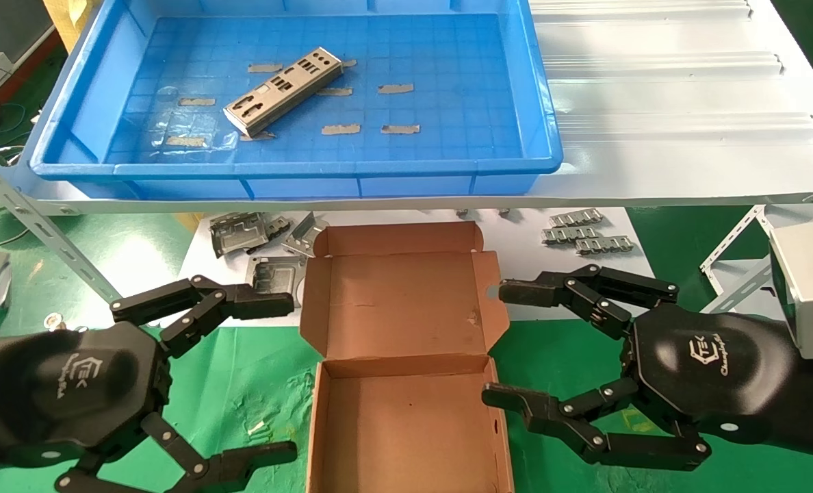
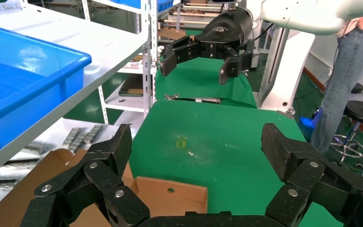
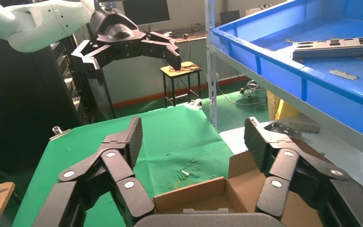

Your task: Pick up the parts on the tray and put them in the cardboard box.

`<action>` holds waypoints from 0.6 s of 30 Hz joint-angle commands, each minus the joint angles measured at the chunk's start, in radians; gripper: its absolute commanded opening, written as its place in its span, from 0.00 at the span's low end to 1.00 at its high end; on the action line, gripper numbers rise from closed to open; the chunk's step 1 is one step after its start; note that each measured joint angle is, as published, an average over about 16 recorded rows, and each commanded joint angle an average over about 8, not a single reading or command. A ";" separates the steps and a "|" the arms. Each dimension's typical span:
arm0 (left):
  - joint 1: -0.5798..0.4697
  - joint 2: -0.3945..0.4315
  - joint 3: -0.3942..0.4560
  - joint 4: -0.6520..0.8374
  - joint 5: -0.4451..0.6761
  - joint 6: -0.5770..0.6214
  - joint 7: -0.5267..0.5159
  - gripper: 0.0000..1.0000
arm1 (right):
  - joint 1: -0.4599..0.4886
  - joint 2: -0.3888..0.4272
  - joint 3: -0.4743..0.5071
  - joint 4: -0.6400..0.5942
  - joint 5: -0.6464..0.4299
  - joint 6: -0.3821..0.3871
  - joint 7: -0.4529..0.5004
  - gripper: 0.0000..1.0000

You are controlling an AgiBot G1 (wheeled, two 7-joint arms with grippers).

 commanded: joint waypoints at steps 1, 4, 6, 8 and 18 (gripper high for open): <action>0.000 0.000 0.000 0.000 0.000 0.000 0.000 1.00 | 0.000 0.000 0.000 0.000 0.000 0.000 0.000 0.00; 0.000 0.000 0.000 0.000 0.000 0.000 0.000 1.00 | 0.000 0.000 0.000 0.000 0.000 0.000 0.000 0.00; 0.000 0.000 0.000 0.000 0.000 0.000 0.000 1.00 | 0.000 0.000 0.000 0.000 0.000 0.000 0.000 0.00; 0.000 0.000 0.000 0.000 0.000 0.000 0.000 1.00 | 0.000 0.000 0.000 0.000 0.000 0.000 0.000 0.00; 0.000 0.000 0.000 0.000 0.000 0.000 0.000 1.00 | 0.000 0.000 0.000 0.000 0.000 0.000 0.000 0.00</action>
